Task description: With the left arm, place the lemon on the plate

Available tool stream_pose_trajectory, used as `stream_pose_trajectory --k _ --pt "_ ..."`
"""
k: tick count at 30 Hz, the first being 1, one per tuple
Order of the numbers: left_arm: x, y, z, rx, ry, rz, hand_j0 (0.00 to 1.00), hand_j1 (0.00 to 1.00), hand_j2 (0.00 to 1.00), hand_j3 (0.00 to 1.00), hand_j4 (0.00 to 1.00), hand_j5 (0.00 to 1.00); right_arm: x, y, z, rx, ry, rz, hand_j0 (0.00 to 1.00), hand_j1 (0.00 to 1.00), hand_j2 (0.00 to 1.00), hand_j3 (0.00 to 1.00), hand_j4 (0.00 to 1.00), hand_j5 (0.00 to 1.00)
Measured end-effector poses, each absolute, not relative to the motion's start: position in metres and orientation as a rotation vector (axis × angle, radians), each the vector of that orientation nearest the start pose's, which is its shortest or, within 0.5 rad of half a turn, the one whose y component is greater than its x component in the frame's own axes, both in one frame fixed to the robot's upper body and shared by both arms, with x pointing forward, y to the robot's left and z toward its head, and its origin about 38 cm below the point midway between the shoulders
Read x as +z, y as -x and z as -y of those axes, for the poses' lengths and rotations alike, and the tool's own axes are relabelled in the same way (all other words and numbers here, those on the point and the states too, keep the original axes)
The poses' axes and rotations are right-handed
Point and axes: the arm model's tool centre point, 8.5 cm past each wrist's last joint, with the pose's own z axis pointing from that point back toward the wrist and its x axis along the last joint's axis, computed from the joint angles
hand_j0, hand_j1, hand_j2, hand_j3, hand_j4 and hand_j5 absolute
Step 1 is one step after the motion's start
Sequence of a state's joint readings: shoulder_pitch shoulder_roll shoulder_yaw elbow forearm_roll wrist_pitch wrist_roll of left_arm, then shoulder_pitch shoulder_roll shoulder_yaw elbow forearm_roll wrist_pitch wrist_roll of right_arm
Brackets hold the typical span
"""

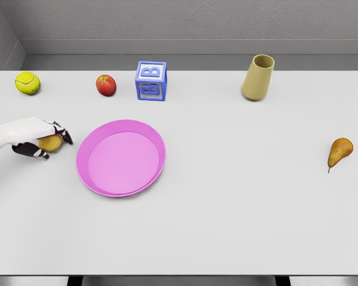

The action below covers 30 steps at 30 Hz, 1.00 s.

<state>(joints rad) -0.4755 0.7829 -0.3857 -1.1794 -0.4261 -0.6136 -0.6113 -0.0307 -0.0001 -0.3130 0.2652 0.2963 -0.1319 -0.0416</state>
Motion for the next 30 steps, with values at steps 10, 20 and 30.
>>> stream_pose_trajectory --k 10,20,30 --pt "0.164 -0.434 -0.4 -1.81 -0.388 1.21 0.53 0.53 0.53 0.53 0.53 0.53 -0.252 0.053 0.246 -0.023 0.05 -0.09 1.0 1.0 1.0 1.0 1.0 1.0" --pt "0.203 -0.425 -0.348 -1.917 -0.361 1.393 0.54 0.54 0.54 0.54 0.54 0.54 -0.252 0.053 0.246 -0.023 0.05 -0.09 1.0 1.0 1.0 1.0 1.0 1.0" --pt "0.2 -0.409 -0.258 -2.038 -0.212 1.577 0.56 0.56 0.56 0.56 0.56 0.56 -0.252 0.053 0.246 -0.023 0.051 -0.09 1.0 1.0 1.0 1.0 1.0 1.0"
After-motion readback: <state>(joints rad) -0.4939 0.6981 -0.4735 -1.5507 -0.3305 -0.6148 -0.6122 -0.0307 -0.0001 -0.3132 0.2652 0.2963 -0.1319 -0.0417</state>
